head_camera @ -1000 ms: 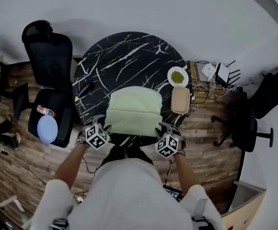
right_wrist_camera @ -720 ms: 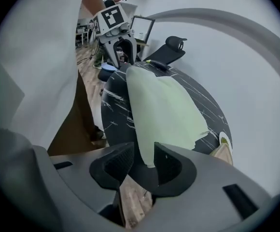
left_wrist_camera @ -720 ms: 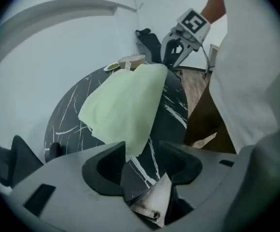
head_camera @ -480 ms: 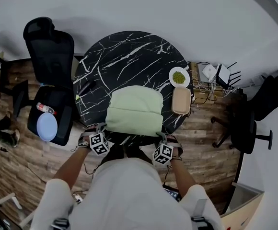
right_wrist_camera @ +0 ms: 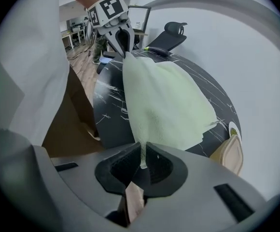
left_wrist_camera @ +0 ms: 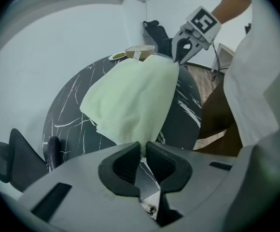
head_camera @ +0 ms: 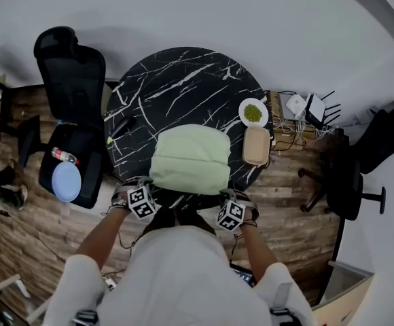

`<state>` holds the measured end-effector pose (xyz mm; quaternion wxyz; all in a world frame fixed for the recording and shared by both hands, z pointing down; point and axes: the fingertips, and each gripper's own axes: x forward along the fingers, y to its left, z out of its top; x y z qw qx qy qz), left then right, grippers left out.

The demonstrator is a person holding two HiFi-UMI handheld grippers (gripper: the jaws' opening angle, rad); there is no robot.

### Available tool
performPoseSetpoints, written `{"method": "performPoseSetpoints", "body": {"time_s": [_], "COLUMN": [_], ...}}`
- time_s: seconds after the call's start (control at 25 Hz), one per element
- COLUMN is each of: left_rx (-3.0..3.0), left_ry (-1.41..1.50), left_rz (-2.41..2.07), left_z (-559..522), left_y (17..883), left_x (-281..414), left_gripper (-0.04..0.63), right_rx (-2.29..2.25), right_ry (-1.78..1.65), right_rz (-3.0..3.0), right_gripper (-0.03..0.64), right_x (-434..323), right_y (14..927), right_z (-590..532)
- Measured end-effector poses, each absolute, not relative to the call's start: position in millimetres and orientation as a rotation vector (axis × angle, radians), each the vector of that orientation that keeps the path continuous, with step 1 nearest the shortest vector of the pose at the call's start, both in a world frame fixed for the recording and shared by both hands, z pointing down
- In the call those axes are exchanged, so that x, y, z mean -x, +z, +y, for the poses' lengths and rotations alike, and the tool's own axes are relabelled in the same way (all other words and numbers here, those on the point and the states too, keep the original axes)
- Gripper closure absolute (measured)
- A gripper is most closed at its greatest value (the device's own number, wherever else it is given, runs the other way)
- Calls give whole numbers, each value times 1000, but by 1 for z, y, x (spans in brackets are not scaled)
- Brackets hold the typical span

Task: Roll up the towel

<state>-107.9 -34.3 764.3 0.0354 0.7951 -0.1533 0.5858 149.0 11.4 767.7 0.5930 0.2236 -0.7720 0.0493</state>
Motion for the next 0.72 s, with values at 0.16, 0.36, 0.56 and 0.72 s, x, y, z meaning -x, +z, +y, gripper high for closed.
{"method": "performPoseSetpoints", "body": {"time_s": [0.16, 0.36, 0.56, 0.72], "left_rx": [-2415, -2334, -2249, -2212], "left_ry": [1788, 1738, 1696, 1644], "left_rz": [-339, -109, 83, 184], "left_z": [-9, 35, 67, 72], "left_y": [752, 737, 723, 709], "left_x": [110, 113, 113, 112], "left_gripper": [563, 563, 563, 563], "right_rx": [-422, -242, -87, -8], "right_ry": [233, 405, 592, 747], "right_rz": [-1810, -1806, -1791, -1759], "right_gripper": [595, 595, 594, 594], "right_x": [-148, -146, -144, -151], "right_y": [755, 738, 717, 701], "right_z": [36, 80, 117, 132]}}
